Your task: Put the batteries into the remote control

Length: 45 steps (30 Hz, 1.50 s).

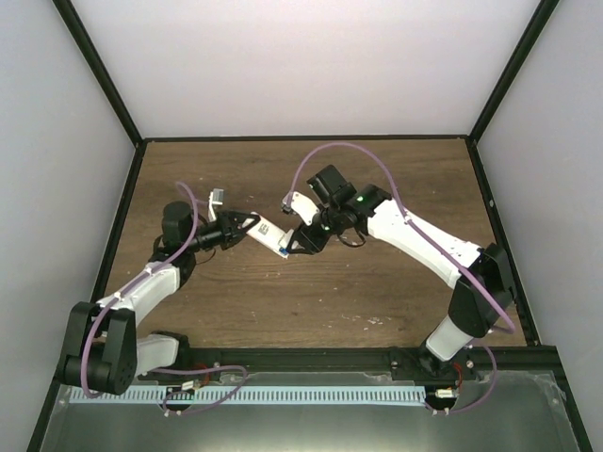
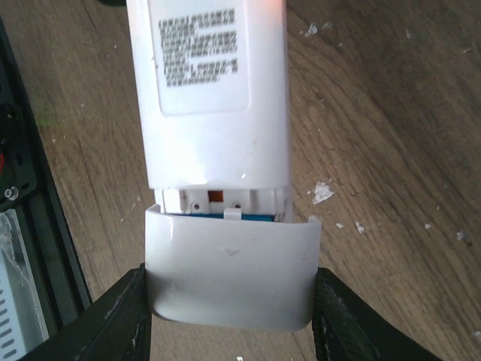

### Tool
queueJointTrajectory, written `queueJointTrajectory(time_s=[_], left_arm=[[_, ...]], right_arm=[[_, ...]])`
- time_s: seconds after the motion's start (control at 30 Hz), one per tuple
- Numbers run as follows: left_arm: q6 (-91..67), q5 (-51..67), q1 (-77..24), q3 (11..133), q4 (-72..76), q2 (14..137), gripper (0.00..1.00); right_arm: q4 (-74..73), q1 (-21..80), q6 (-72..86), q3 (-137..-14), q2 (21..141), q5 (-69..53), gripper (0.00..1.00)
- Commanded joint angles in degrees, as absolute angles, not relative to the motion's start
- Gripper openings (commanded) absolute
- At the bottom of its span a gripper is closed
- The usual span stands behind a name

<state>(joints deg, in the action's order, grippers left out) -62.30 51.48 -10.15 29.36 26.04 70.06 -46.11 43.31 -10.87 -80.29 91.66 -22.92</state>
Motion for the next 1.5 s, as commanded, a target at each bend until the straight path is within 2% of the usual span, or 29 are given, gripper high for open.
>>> queueJointTrajectory(time_s=[0.0,0.4,0.67,0.9,1.1,1.47], left_arm=[[-61.4,53.7,-9.9,28.6,25.7,68.5,0.00],[-59.8,51.8,-9.9,27.0,27.9,70.7,0.00],[-62.3,47.8,-9.7,20.6,46.6,79.2,0.00],[-55.7,44.4,-9.0,19.7,46.8,84.0,0.00],[-57.1,45.2,-8.6,17.2,62.9,93.1,0.00],[-60.0,43.6,-8.3,15.0,80.6,106.2,0.00]], right_arm=[[-48.0,44.4,-10.9,-84.4,93.0,-20.3,0.42],[-47.1,47.0,-9.0,-83.5,94.7,-17.6,0.41],[-40.0,45.5,-8.6,-79.8,91.3,-15.8,0.41],[-33.3,41.8,-11.2,-74.1,91.8,-17.3,0.41],[-25.3,41.7,-15.2,-68.2,91.5,-19.8,0.41],[-21.1,41.6,-21.9,-67.0,97.6,-21.5,0.42]])
